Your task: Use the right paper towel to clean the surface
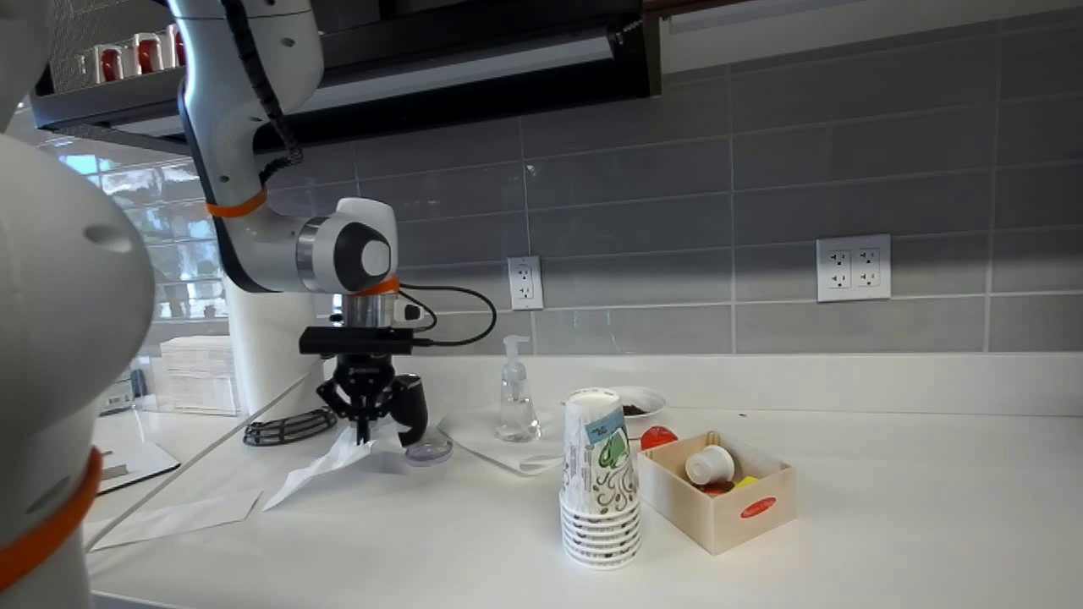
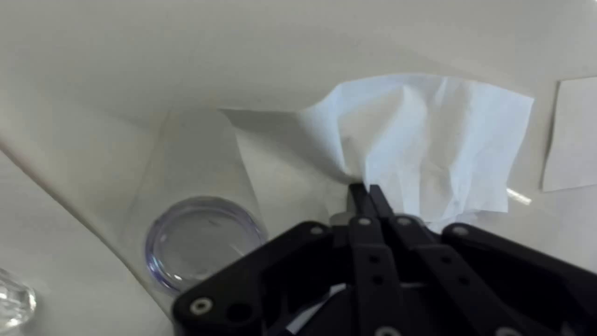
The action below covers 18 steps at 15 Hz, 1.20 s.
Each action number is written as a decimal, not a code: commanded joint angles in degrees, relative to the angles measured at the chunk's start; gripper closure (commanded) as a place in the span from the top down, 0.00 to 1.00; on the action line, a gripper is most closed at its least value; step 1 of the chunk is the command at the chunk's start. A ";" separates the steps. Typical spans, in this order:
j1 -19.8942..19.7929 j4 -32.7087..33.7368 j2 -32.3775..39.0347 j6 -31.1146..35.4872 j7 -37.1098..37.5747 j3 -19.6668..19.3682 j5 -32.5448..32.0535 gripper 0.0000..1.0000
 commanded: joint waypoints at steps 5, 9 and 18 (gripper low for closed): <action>1.99 7.21 3.90 -1.30 -10.23 3.66 1.06 0.00; 2.44 11.18 7.60 -2.81 -13.83 4.87 -0.10 0.00; 2.79 15.21 12.58 -0.65 -17.04 5.07 -4.71 0.42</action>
